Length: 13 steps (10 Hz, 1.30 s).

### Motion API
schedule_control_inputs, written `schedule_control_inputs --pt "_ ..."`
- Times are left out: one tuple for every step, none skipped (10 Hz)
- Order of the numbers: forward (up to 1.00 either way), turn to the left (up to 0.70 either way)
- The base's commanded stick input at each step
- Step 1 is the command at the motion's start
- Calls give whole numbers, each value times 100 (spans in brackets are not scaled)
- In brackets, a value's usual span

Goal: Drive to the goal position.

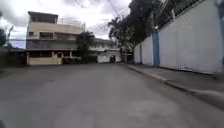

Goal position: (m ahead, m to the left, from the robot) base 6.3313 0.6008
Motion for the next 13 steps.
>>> schedule_control_inputs --pt "100 -17" --pt "100 -16" --pt "100 7" --pt "100 23" --pt "100 23" --pt "100 23" --pt "100 23" --pt "100 23" --pt "100 23" --pt "100 23" --pt "100 23" --pt "100 23" --pt "100 23"
